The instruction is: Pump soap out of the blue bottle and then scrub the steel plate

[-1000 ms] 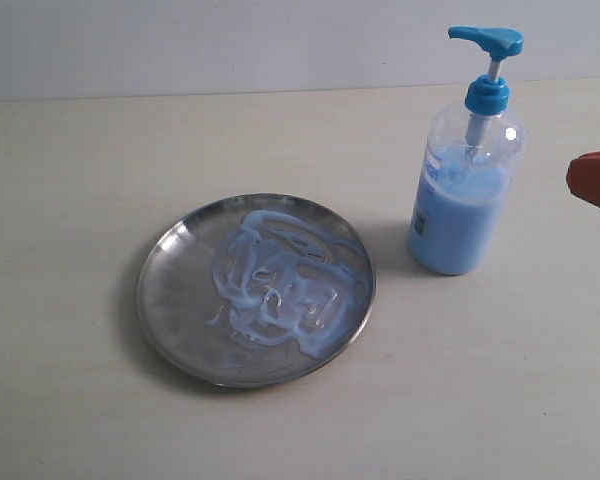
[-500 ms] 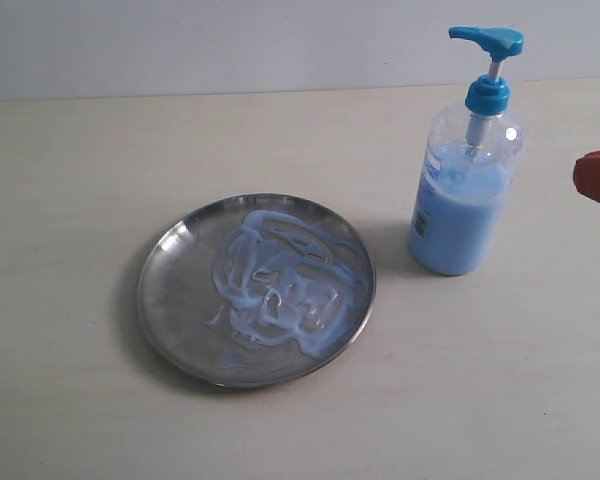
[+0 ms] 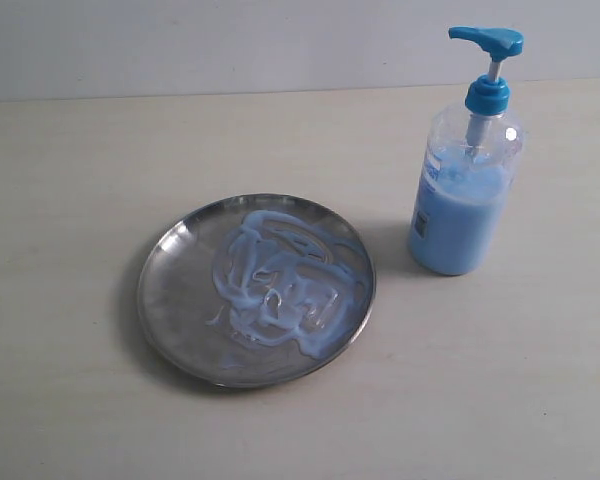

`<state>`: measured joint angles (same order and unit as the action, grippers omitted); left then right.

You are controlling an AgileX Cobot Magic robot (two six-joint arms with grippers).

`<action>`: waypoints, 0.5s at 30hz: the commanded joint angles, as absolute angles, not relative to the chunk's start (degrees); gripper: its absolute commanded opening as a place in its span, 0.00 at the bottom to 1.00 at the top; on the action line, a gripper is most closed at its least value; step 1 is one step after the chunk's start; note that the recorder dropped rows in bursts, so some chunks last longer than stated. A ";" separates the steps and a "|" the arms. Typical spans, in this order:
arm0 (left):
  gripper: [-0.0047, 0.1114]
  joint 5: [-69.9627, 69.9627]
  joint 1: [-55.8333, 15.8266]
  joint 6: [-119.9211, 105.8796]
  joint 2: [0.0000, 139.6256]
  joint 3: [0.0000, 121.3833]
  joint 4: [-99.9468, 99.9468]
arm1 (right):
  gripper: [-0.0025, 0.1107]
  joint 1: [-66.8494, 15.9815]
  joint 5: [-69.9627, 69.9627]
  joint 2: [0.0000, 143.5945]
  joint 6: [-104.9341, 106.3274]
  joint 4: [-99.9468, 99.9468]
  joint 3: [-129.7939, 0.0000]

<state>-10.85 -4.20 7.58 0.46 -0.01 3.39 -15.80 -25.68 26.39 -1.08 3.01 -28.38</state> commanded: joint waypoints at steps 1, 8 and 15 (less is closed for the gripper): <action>0.04 -10.64 -3.98 7.46 0.26 0.00 3.11 | 0.02 -10.46 -25.10 20.56 -2.16 1.61 -25.58; 0.04 -10.64 -3.98 7.46 0.26 0.00 3.11 | 0.02 -3.53 -25.54 12.33 -6.04 0.00 -22.42; 0.04 -10.64 -3.98 7.46 0.26 0.00 3.11 | 0.02 1.07 -24.28 4.37 -5.02 -0.43 -14.85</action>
